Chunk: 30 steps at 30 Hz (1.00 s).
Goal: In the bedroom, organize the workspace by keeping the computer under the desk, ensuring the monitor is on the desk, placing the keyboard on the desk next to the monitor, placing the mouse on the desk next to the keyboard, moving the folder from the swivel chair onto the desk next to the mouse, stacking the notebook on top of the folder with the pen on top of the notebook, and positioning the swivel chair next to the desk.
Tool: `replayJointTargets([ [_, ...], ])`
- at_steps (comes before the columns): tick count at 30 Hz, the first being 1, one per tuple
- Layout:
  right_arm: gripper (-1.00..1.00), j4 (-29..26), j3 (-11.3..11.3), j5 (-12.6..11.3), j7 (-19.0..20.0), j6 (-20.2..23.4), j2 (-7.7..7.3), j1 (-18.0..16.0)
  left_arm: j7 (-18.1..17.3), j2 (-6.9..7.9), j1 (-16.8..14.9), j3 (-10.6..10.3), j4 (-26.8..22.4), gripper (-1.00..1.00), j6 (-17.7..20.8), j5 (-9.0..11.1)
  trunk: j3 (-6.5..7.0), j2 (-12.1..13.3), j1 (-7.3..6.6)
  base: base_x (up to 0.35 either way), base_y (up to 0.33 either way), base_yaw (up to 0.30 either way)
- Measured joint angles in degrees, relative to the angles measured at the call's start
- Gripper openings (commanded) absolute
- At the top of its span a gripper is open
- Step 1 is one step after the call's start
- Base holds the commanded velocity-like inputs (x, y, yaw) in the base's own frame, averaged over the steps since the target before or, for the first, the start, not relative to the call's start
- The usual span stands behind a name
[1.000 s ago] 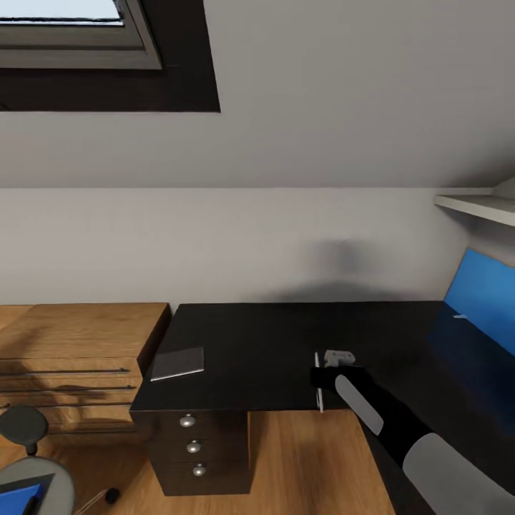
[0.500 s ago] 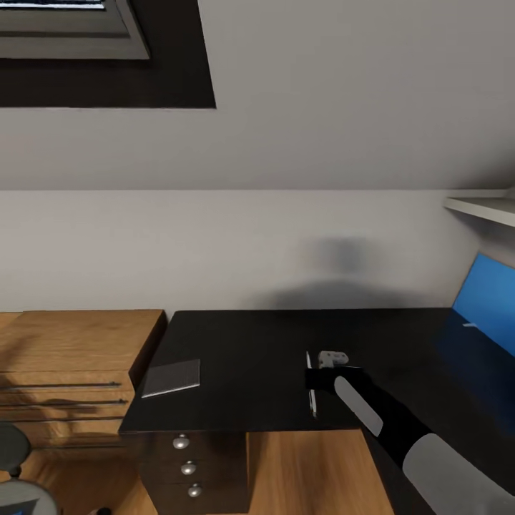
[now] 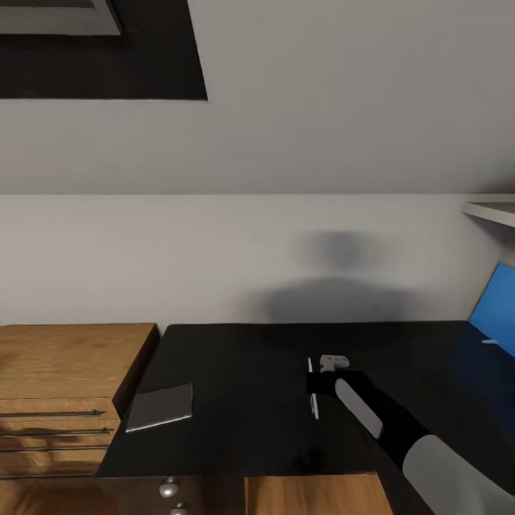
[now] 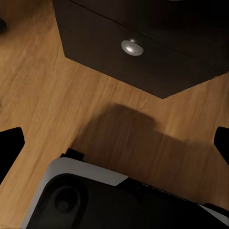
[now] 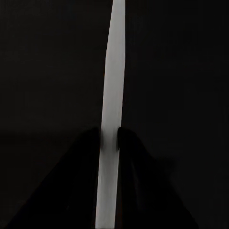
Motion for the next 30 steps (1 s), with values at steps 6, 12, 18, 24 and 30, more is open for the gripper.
replayJointTargets([
  [6,-1.00,4.16,-0.04,0.23,0.05,-0.53,1.40,0.00,-0.01,0.00,-0.01,0.00,0.00,1.00,-0.04,-0.07,0.00,0.01,0.02,0.051,0.000,0.000],
  [12,-1.00,7.18,-0.19,0.48,0.06,-1.79,2.62,-0.04,-0.08,-0.12,-0.01,-0.01,-0.13,1.00,-0.12,-0.41,0.00,0.01,0.02,0.008,0.000,0.000],
  [18,-1.00,7.97,-0.22,0.52,0.04,-2.04,2.85,-0.06,-0.09,-0.24,0.00,0.00,-0.29,1.00,-0.13,-0.50,-0.35,-0.78,0.45,0.001,0.000,0.000],
  [24,-1.00,8.55,-0.20,0.53,-0.02,-2.15,2.96,-0.07,-0.09,-0.26,-0.01,0.00,-0.35,1.00,-0.13,-0.52,-1.43,-3.19,1.77,0.000,0.000,0.000],
  [30,-1.00,9.56,-0.20,0.53,-0.03,-2.55,2.99,-0.07,-0.09,-0.21,0.00,0.00,-0.35,1.00,-0.13,-0.49,-2.51,-5.60,3.09,0.000,0.000,0.000],
])
